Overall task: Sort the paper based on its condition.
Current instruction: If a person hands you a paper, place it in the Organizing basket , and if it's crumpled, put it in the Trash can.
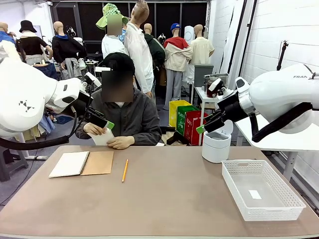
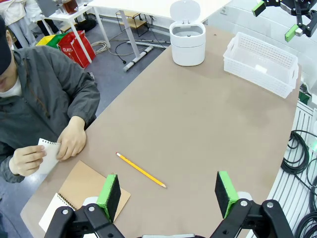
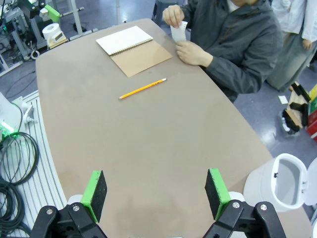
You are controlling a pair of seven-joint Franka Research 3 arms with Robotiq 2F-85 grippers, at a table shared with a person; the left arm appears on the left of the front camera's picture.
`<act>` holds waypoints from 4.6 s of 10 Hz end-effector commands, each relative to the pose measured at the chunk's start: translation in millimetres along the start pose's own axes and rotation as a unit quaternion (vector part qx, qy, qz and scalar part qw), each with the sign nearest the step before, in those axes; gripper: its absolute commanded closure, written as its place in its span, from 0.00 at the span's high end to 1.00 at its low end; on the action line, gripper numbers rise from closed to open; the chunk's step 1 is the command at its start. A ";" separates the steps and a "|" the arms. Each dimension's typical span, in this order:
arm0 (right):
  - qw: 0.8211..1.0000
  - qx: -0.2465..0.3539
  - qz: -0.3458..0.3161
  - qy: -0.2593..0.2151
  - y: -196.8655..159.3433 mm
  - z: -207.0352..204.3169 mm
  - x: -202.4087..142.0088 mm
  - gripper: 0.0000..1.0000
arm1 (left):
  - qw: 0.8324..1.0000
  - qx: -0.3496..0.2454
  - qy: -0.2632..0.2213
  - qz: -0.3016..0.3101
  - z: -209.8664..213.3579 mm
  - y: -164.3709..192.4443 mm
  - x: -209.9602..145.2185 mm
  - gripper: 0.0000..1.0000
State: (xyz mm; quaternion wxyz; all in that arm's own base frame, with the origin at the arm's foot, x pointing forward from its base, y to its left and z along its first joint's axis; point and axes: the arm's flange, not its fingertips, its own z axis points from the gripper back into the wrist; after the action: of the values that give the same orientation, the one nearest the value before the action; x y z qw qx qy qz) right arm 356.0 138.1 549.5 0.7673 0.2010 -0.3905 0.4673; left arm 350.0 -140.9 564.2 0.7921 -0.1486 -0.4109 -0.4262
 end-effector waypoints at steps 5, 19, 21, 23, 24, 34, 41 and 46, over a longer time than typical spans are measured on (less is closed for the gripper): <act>1.000 0.008 0.003 -0.006 -2.3 -2.4 -1.5 1.00 | 1.000 -0.002 0.002 0.004 0.4 -0.1 -0.3 1.00; 1.000 0.008 0.003 -0.006 -2.3 -2.4 -1.5 1.00 | 1.000 -0.002 0.002 0.004 0.4 -0.1 -0.3 1.00; 1.000 0.008 0.003 -0.006 -2.3 -2.4 -1.5 1.00 | 1.000 -0.002 0.002 0.004 0.4 -0.1 -0.3 1.00; 1.000 0.008 0.003 -0.006 -2.3 -2.4 -1.5 1.00 | 1.000 -0.002 0.002 0.004 0.4 -0.1 -0.3 1.00; 1.000 0.008 0.003 -0.006 -2.3 -2.4 -1.5 1.00 | 1.000 -0.002 0.002 0.004 0.4 -0.1 -0.3 1.00; 1.000 0.008 0.003 -0.006 -2.3 -2.4 -1.5 1.00 | 1.000 -0.002 0.002 0.004 0.4 -0.1 -0.3 1.00; 1.000 0.008 0.003 -0.006 -2.3 -2.4 -1.5 1.00 | 1.000 -0.002 0.002 0.004 0.4 -0.1 -0.3 1.00; 1.000 0.008 0.003 -0.006 -2.3 -2.4 -1.5 1.00 | 1.000 -0.002 0.002 0.004 0.4 -0.1 -0.3 1.00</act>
State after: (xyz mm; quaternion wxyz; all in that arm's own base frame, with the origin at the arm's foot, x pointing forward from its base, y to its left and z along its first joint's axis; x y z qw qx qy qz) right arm 356.0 138.1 549.5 0.7673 0.2010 -0.3905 0.4673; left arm 350.0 -140.9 564.2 0.7921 -0.1486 -0.4109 -0.4263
